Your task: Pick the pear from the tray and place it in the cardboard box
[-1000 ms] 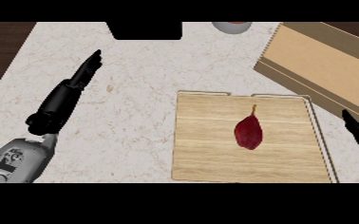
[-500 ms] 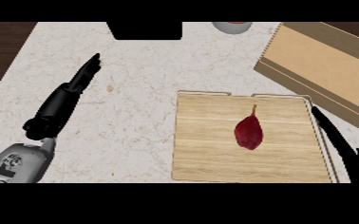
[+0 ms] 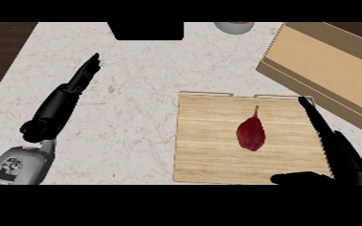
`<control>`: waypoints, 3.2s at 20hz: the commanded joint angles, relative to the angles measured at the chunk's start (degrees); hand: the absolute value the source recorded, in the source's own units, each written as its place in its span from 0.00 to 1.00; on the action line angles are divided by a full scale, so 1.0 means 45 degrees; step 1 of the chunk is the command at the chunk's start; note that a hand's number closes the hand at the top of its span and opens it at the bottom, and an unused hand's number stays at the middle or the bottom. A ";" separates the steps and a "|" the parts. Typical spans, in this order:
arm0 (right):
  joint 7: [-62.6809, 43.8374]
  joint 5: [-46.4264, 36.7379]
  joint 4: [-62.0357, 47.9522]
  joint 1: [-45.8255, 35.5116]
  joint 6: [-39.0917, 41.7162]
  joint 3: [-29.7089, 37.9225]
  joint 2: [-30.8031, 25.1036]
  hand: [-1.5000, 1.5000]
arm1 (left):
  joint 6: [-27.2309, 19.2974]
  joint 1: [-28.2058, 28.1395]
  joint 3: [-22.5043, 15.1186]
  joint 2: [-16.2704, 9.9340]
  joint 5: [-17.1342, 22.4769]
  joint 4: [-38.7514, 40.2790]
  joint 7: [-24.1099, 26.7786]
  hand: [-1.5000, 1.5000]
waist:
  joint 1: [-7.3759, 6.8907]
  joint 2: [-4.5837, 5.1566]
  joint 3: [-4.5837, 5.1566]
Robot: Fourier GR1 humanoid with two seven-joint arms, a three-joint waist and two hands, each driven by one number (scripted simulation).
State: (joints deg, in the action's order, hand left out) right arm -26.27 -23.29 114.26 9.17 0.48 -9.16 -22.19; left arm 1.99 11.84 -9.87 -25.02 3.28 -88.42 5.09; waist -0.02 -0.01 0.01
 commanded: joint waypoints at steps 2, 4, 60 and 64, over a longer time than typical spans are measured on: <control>0.0083 -0.1167 -0.0582 -0.0182 0.0061 -0.0534 0.0973 0.00 | 0.0399 0.0069 0.0349 0.0731 -0.0626 0.0087 -0.0432 0.50 | 0.0033 -0.0001 -0.0002; 0.0520 -0.0988 -0.1723 -0.0619 0.0328 0.0060 0.0817 0.00 | 0.0460 0.0037 0.0462 0.0835 -0.0946 0.0304 0.0140 0.50 | 0.0016 0.0003 -0.0003; 0.9713 -0.6912 -0.8309 -0.8092 0.0547 -0.2068 0.0447 1.00 | 0.2689 0.0376 0.2500 0.2702 -0.2448 -0.0154 -0.0469 0.50 | -0.0175 0.0013 -0.0003; 0.9605 -0.5959 -0.6168 -0.8394 0.2008 -0.0812 -0.0505 1.00 | 0.2550 0.0497 0.2597 0.2670 -0.2696 0.0033 -0.0641 0.50 | 0.0079 -0.0033 0.0003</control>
State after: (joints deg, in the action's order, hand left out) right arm 15.26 -52.71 80.78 -25.95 5.05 -16.38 -20.85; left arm 13.95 13.18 1.36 -13.16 -8.45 -88.79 3.00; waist -0.58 0.02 0.03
